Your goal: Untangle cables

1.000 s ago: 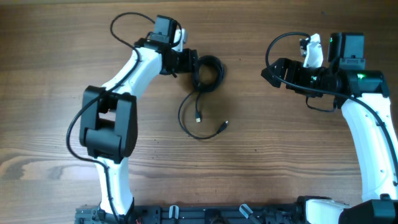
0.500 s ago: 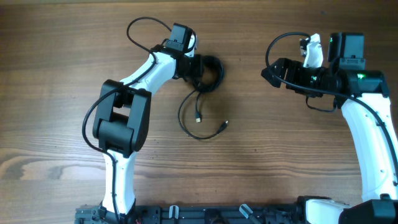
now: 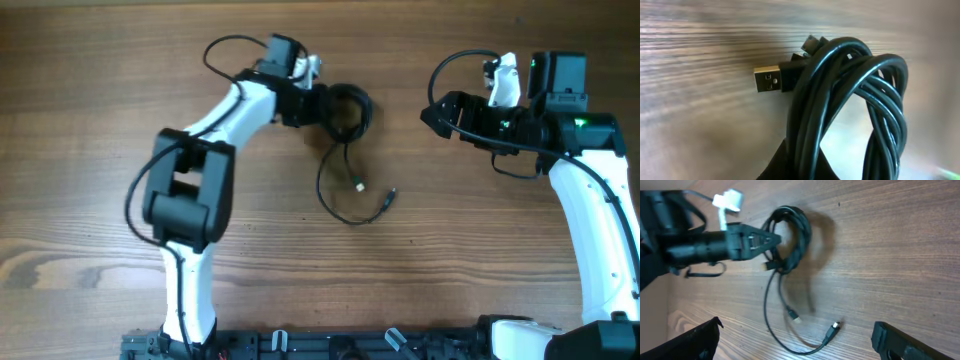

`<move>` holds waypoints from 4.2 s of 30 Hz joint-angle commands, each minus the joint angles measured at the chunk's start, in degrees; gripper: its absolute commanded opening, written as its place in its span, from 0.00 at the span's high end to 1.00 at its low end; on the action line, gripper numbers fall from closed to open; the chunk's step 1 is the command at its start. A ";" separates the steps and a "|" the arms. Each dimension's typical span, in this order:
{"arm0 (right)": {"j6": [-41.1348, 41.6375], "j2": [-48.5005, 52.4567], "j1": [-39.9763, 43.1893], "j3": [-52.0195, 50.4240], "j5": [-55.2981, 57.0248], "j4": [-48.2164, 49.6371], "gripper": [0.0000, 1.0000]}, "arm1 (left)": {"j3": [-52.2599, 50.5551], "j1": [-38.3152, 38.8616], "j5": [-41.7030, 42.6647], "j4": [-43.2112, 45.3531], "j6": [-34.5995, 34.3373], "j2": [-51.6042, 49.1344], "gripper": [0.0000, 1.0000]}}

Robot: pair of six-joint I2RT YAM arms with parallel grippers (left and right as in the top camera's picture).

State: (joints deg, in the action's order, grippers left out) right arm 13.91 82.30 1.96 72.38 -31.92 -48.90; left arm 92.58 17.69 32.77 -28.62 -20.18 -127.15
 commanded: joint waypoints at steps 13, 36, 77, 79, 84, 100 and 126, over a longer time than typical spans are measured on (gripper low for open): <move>6.05 0.22 -0.31 1.16 -10.86 9.86 0.01 | 0.11 -6.58 40.22 2.12 -29.79 6.71 0.96; 2.36 6.45 -6.64 1.16 6.56 12.66 0.14 | 0.11 0.09 56.57 8.35 -62.45 6.73 0.96; 22.08 9.49 -5.16 1.16 -22.97 29.40 0.42 | 0.11 -3.89 47.67 15.69 -26.49 6.49 0.96; 22.05 9.57 -5.16 1.16 -22.95 29.42 0.42 | 0.11 -3.78 47.69 14.64 -26.51 6.49 0.96; 22.27 10.80 -5.18 1.16 -22.97 29.73 0.42 | 0.11 -2.05 47.74 14.03 -26.53 6.49 0.96; 25.27 11.26 -11.17 1.16 -17.53 31.50 0.51 | 0.11 1.40 46.42 14.05 -26.49 6.49 0.96; 11.56 3.04 -3.58 1.16 44.81 -7.48 0.96 | 0.11 -2.10 37.86 14.01 -26.49 6.49 0.96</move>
State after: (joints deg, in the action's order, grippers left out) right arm 26.00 86.48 -3.92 74.06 -9.41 -53.28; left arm 92.20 21.54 72.31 -14.96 -46.54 -121.69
